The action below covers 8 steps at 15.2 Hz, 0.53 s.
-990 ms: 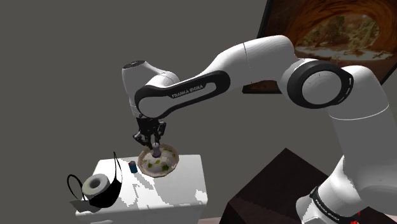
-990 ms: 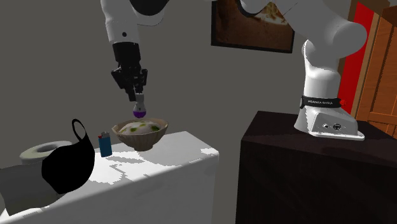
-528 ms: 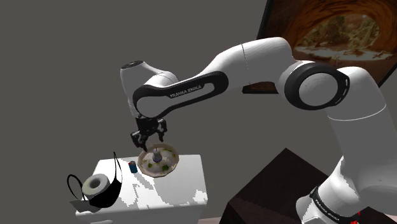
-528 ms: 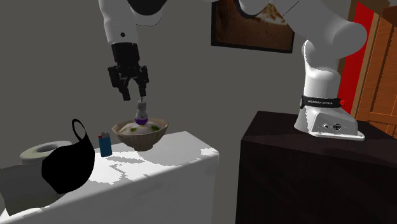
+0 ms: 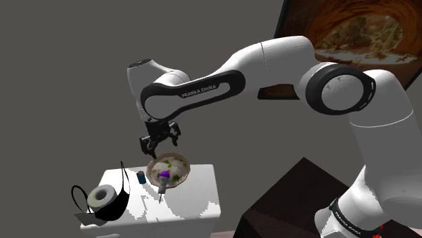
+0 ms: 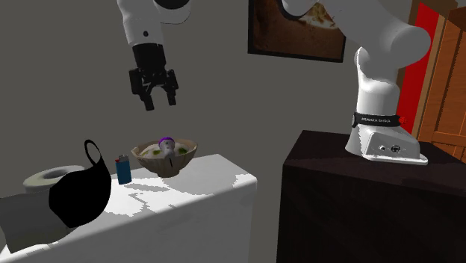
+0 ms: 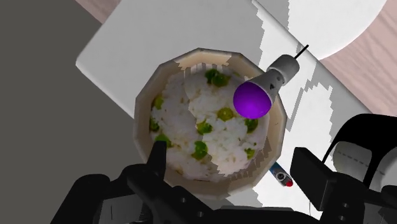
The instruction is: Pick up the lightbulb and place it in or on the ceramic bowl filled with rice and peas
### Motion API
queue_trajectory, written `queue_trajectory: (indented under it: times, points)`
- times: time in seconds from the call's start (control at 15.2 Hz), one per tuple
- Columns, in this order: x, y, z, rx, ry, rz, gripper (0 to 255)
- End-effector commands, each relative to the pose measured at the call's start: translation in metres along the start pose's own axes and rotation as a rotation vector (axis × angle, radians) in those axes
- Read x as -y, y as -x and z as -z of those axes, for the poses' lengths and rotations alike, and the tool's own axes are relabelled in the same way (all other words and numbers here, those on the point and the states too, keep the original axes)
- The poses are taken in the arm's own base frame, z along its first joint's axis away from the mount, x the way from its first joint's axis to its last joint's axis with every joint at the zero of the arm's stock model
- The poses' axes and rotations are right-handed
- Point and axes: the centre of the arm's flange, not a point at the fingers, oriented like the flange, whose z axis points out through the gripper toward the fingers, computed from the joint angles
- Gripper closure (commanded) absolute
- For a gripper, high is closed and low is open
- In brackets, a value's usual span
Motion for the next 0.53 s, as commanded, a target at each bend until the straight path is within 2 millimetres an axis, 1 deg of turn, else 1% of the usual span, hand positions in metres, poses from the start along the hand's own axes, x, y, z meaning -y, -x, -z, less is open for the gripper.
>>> queue_trajectory:
  times: [0.0,0.46]
  points:
    - [-0.0087,-0.0108,0.025,-0.032,-0.009,-0.02,0]
    - [-0.0087,-0.0108,0.025,-0.032,-0.009,-0.02,0]
